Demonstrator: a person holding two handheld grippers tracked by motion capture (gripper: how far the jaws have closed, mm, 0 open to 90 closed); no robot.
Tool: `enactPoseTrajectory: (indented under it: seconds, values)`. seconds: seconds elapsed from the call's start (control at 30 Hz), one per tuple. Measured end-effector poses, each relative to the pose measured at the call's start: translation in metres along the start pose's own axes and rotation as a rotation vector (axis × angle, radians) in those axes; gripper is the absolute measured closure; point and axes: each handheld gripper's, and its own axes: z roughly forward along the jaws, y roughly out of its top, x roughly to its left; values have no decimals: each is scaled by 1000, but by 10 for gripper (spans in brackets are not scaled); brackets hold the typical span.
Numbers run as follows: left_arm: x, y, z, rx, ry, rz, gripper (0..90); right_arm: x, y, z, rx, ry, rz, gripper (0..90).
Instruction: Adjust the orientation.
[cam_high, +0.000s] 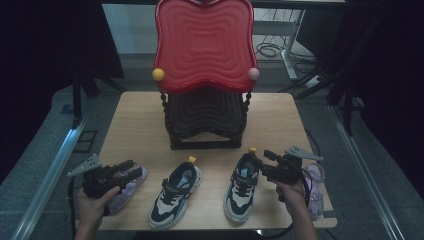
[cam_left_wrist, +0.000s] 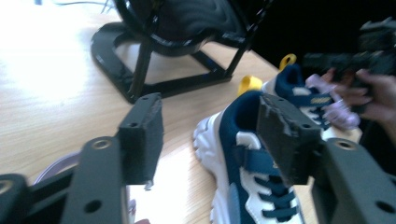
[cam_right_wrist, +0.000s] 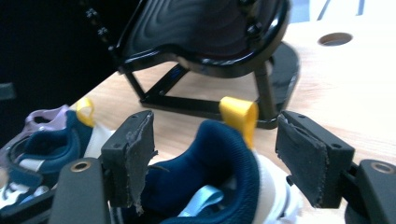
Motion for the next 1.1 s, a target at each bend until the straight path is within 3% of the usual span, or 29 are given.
enactPoseTrajectory:
  seconds: [0.07, 0.1, 0.17, 0.2, 0.27, 0.33, 0.47, 0.67, 0.8, 0.9, 1.1]
  values:
    - [-1, 0, -1, 7, 11, -8, 478, 0, 0, -2, -6, 5, 19, 294]
    - [-2, 1, -2, 9, 22, -14, 553, 1, -1, -6, -26, 20, 52, 301]
    - [-5, 1, -5, 9, 29, -26, 663, 1, -2, -7, -26, 15, 45, 301]
    - [-11, 3, -7, 33, 13, -7, 707, 4, -2, -7, -7, -15, 17, 302]
    - [-18, 6, -11, 67, 39, 42, 761, 4, -2, -7, 6, -19, -15, 302]
    - [-23, 9, -16, 70, 53, 61, 805, 4, -1, -8, 8, -22, -19, 303]
    - [-24, 8, -23, 59, 53, 57, 881, 3, -4, -9, 4, -23, -5, 309]
    - [-19, 1, -27, 106, 53, 55, 894, 3, -9, -7, 29, -54, -11, 310]
    - [-15, -2, -35, 113, 65, 55, 893, 4, -10, -9, 27, -68, -19, 310]
    - [-12, -5, -34, 127, 73, 44, 888, 5, -13, -8, 28, -68, -2, 312]
    - [-13, -5, -34, 141, 74, 58, 883, 6, -18, -6, 52, -82, -20, 311]
